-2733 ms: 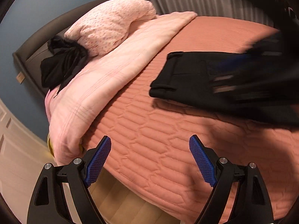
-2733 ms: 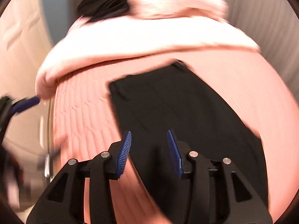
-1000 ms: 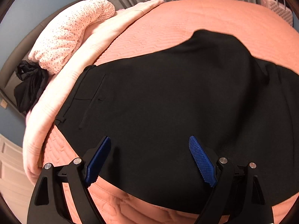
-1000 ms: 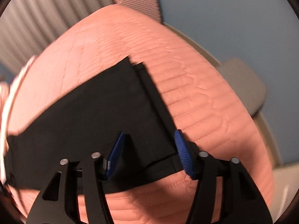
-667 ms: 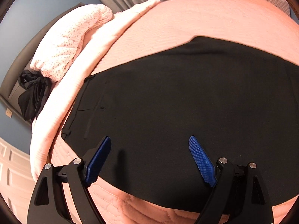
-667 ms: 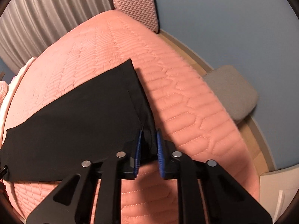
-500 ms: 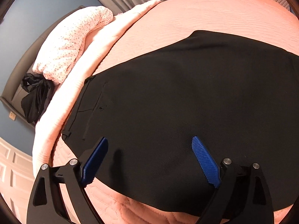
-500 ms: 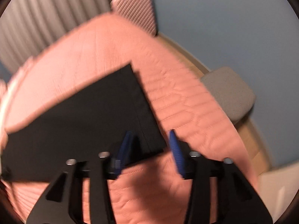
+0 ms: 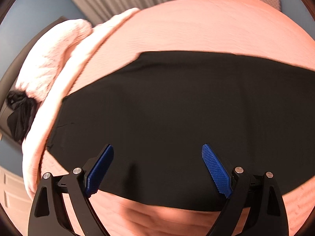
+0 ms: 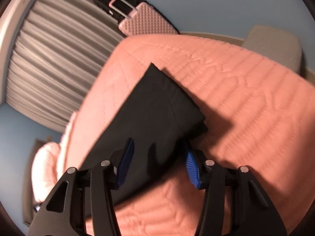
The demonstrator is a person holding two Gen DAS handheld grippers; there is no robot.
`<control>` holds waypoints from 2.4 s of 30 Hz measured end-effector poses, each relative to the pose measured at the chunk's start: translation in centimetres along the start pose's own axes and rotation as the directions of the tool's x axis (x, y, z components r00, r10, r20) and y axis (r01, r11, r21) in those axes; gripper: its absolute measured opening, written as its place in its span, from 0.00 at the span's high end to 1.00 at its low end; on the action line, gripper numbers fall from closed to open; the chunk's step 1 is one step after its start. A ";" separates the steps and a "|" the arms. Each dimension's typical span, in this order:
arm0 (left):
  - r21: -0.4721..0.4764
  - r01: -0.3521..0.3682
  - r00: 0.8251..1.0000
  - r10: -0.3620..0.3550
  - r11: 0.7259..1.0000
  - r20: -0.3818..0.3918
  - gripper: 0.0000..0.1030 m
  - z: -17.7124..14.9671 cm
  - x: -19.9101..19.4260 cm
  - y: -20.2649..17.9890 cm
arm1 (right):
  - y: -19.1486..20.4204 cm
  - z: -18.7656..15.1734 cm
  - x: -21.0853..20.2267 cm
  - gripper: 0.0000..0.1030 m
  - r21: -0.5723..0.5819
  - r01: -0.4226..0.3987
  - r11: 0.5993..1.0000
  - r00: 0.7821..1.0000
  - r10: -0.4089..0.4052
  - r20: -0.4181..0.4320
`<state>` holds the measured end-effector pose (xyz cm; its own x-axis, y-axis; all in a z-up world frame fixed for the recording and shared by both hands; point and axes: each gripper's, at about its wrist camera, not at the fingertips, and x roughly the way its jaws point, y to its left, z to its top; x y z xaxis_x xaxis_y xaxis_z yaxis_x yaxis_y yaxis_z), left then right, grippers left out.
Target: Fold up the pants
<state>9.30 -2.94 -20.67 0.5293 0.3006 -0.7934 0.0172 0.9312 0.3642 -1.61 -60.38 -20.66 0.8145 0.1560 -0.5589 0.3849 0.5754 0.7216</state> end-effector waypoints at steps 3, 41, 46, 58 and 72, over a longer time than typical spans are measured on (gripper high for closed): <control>0.047 -0.023 1.000 0.022 0.999 0.019 0.13 -0.6 -0.4 -1.9 | -0.1 0.4 0.2 0.72 0.016 -0.010 1.000 1.000 0.010 0.013; -0.224 0.157 0.987 -0.146 0.962 0.064 0.13 -5.8 0.7 15.8 | 35.2 -27.7 16.4 0.69 -0.819 -0.167 0.549 0.883 -0.286 -0.372; -0.599 0.230 0.970 -0.227 0.767 0.082 0.13 -8.0 5.3 25.6 | 37.6 -26.0 10.8 0.68 -0.785 -0.185 0.591 0.919 -0.179 -0.351; -0.816 0.443 0.887 -0.314 0.371 0.339 0.16 -7.7 13.8 33.0 | 38.0 -27.3 5.9 0.68 -0.819 -0.196 0.538 0.907 -0.219 -0.361; -0.481 0.301 0.919 -0.117 0.823 0.376 0.92 1.2 0.4 27.5 | 36.9 -25.1 3.7 0.69 -0.810 -0.108 0.576 0.935 -0.218 -0.279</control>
<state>11.01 22.51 -10.43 0.8038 0.0901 -0.5881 -0.2344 0.9565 -0.1739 4.67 -18.43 -6.35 0.5566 0.2447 -0.7940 -0.2180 0.9652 0.1446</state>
